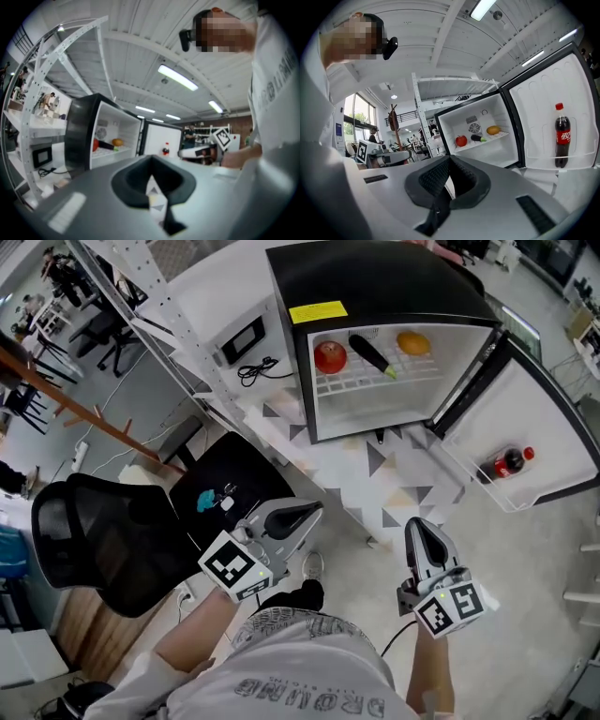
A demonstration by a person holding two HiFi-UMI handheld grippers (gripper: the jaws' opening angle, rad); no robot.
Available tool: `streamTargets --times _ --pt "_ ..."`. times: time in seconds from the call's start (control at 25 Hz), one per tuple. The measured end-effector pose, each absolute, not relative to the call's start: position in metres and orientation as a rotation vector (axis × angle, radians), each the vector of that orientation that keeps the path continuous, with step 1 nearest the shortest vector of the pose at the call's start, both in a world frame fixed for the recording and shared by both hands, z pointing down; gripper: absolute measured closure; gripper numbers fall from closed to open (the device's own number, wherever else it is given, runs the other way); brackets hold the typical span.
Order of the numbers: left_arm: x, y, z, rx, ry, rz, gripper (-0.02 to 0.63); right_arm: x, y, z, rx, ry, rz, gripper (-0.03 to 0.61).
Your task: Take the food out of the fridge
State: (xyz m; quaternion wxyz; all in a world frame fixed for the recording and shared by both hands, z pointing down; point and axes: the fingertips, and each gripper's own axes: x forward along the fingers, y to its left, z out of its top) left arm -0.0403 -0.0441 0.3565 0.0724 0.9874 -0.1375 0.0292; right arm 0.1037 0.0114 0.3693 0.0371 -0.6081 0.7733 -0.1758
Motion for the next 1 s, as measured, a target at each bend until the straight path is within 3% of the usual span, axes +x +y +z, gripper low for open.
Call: streamTargets --times 1.0 --pt "-0.036 -0.139 0.350 2.985 -0.364 0.055 0.607 0.120 -0.095 0.355 -2.016 2.369 -0.414 0.588"
